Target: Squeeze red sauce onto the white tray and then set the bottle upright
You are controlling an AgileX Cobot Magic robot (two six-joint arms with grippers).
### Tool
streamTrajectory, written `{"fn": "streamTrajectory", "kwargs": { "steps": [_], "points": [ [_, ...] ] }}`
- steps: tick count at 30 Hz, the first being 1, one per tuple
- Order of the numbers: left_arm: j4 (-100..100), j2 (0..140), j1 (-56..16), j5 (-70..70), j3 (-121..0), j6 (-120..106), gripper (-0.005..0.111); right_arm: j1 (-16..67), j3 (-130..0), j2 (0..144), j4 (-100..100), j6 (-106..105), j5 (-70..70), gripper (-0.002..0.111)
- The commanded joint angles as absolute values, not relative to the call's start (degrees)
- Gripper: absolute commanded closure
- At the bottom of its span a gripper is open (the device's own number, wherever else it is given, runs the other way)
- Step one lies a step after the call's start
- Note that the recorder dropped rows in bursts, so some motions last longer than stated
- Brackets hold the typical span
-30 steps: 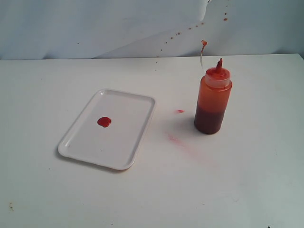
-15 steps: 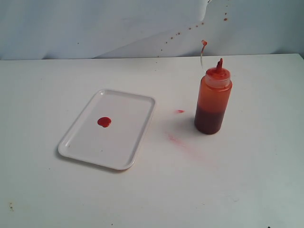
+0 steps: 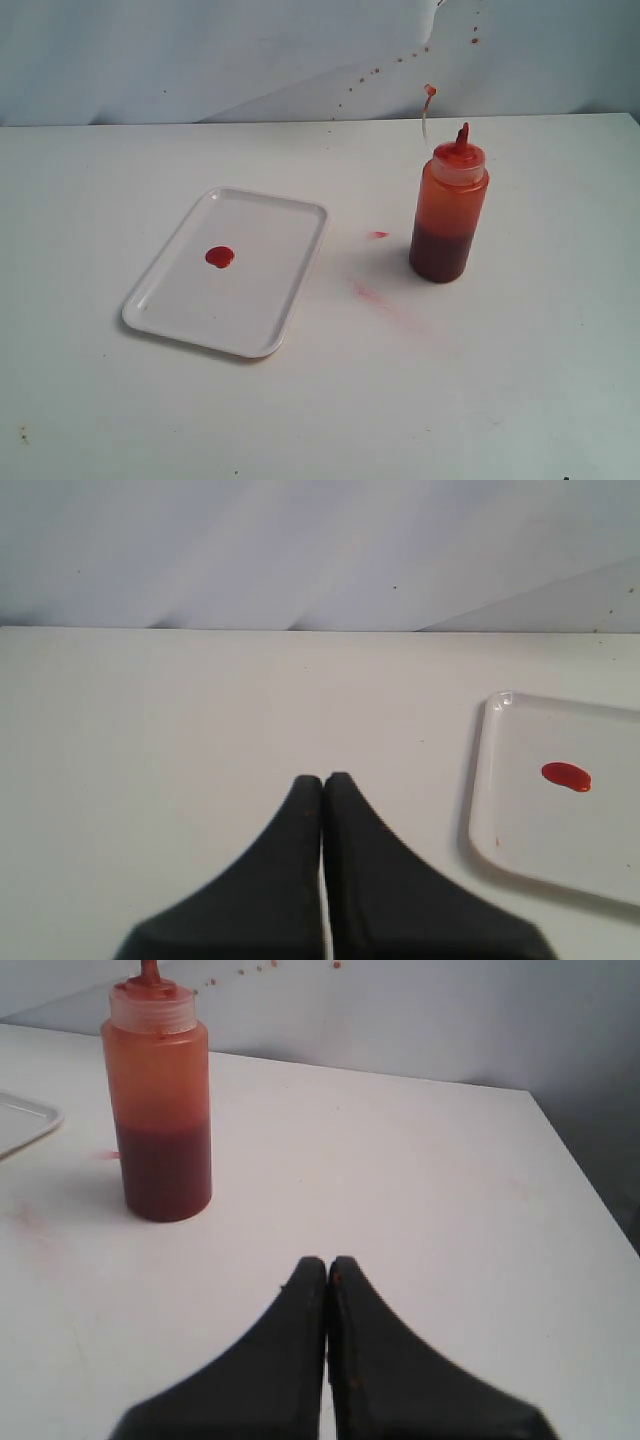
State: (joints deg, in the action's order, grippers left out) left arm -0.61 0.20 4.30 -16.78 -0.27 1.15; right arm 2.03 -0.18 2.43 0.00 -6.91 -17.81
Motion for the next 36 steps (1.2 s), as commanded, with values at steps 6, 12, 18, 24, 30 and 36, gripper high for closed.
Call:
{"fn": "streamTrajectory", "kwargs": {
  "steps": [6,12,18,24,30,36],
  "points": [
    [-0.35,0.00,4.44,-16.34,0.00,1.50,0.106,2.29,0.00,2.14,0.34,-6.75,-17.87,0.108],
    [-0.35,0.00,4.44,-16.34,0.00,1.50,0.106,2.29,0.00,2.14,0.34,-6.75,-17.87,0.108],
    [-0.35,0.00,4.44,-16.34,0.00,1.50,0.106,2.29,0.00,2.14,0.59,-6.75,-17.87,0.108],
    [-0.35,0.00,4.44,-16.34,0.00,1.50,0.106,5.18,0.00,2.14,0.60,-6.75,-17.87,0.108],
    [-0.35,0.00,4.44,-16.34,0.00,1.50,0.106,4.02,0.00,0.00,0.60,-6.75,-19.53,0.108],
    [-0.35,0.00,4.44,-16.35,0.00,1.50,0.106,3.91,0.00,0.00,0.60,-6.75,-19.62,0.108]
  ]
}}
